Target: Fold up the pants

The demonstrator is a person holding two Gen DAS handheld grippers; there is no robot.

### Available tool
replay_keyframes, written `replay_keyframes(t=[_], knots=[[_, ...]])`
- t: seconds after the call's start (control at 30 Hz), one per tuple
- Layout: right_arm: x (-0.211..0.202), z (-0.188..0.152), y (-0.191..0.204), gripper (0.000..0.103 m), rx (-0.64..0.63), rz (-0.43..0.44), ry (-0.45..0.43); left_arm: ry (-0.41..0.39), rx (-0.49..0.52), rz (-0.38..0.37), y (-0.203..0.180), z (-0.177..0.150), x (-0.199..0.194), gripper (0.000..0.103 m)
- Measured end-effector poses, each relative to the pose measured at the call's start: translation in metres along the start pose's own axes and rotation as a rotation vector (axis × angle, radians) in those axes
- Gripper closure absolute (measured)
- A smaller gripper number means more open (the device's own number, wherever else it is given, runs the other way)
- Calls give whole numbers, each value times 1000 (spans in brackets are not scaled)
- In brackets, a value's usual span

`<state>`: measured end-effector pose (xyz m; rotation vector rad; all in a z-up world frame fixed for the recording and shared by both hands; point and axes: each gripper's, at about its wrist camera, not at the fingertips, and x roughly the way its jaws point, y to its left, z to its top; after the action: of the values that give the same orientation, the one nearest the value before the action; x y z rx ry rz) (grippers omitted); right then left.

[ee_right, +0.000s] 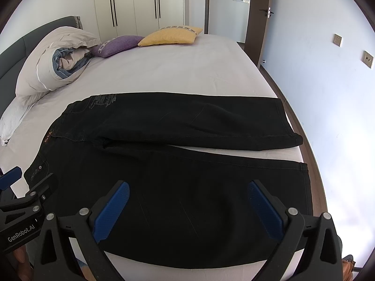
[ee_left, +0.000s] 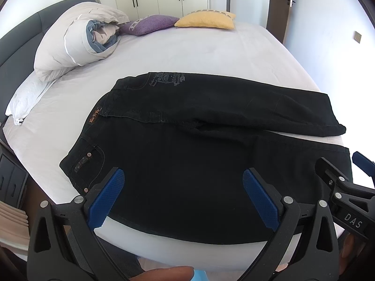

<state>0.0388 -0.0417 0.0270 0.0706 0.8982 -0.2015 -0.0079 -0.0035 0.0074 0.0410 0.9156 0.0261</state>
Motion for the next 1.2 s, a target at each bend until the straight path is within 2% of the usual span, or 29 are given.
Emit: replay_keyframes(t=[1.2], knots=[[0,-2,1,0,-3,4,-1,5,0,0,-2,-4,4,0]])
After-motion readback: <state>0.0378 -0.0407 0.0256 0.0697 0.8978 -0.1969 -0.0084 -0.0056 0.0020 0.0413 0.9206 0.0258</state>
